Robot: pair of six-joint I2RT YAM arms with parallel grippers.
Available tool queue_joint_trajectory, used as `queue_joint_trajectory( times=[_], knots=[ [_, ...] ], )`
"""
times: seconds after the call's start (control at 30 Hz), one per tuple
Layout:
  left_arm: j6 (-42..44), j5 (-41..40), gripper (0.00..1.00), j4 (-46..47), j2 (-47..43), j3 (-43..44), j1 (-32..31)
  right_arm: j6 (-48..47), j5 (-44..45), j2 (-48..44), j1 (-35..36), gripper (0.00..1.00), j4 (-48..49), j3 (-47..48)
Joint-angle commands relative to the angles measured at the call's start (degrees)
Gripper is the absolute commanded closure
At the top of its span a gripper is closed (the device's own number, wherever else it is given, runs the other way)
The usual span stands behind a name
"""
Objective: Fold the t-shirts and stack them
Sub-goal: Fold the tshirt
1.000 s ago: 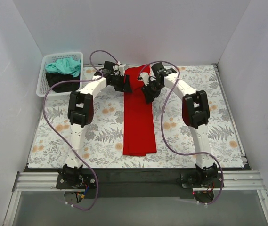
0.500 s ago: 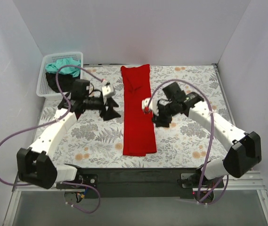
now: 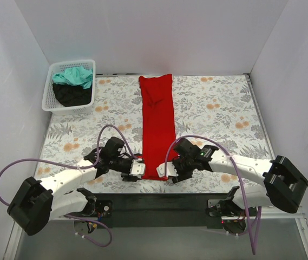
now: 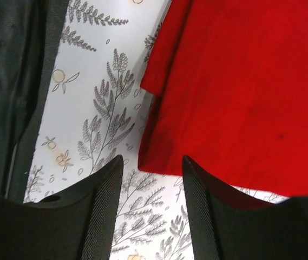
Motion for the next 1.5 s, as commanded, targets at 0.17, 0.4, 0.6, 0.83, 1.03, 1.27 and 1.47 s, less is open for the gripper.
queue_joint_trajectory(
  times=[0.17, 0.4, 0.6, 0.83, 1.03, 1.27, 1.47],
  knots=[
    [4.9, -3.9, 0.41, 12.4, 5.9, -1.5, -3.4, -1.1, 3.0, 6.5, 1.9, 0.55, 6.2, -0.5],
    [6.9, -7.5, 0.42, 14.6, 12.7, -1.6, -6.3, -1.0, 4.2, 9.4, 1.9, 0.60, 7.6, -2.0],
    [4.7, -9.9, 0.72, 13.8, 17.4, 0.3, -7.2, 0.6, 3.8, 10.1, 2.3, 0.85, 7.1, -1.3],
    [-0.5, -5.3, 1.00, 6.5, 6.5, 2.5, -9.8, 7.6, -3.4, 4.4, 3.8, 0.99, -2.7, 3.5],
    [-8.2, -4.0, 1.00, -0.6, 0.2, 8.3, -10.0, 6.8, -2.6, -0.6, 2.7, 0.99, -6.9, 9.8],
    [-8.9, -2.1, 1.00, 1.2, 4.6, 14.3, -3.0, 1.5, -3.8, 4.2, -6.1, 0.99, -8.8, 18.3],
    [-7.7, 2.7, 1.00, 2.9, 18.9, 25.9, 8.1, -2.4, -4.6, 13.8, -13.6, 0.99, -8.4, 28.9]
  ],
)
